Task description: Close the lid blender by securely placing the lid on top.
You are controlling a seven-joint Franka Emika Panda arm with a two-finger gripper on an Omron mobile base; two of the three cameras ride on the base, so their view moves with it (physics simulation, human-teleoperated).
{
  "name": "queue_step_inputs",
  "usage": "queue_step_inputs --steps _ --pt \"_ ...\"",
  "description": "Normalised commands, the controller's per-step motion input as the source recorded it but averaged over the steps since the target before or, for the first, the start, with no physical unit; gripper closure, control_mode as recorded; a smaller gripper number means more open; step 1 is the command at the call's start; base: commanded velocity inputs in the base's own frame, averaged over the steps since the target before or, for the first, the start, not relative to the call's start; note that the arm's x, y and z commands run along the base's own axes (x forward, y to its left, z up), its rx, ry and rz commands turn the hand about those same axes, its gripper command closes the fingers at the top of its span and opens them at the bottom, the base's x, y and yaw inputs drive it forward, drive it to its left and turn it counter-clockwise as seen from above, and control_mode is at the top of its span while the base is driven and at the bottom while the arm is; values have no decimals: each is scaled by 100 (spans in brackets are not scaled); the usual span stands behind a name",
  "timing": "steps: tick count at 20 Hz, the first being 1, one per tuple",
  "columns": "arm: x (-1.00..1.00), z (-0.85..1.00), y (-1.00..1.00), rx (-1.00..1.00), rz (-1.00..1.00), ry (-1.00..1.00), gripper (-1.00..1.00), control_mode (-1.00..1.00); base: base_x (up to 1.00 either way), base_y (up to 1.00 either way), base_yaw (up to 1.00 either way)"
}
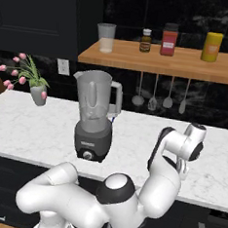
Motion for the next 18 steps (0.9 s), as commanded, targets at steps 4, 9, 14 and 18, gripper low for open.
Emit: queue_step_inputs --steps 4,9,14,18 --pt "0 -9 0 0 0 0 -100 -100 0 0 0" --pt "0 -5 0 0 0 0 -100 -100 0 0 0" --pt "9 -5 5 0 0 0 100 -100 0 0 0" --pt "9 -1 1 0 0 4 100 -100 0 0 0"
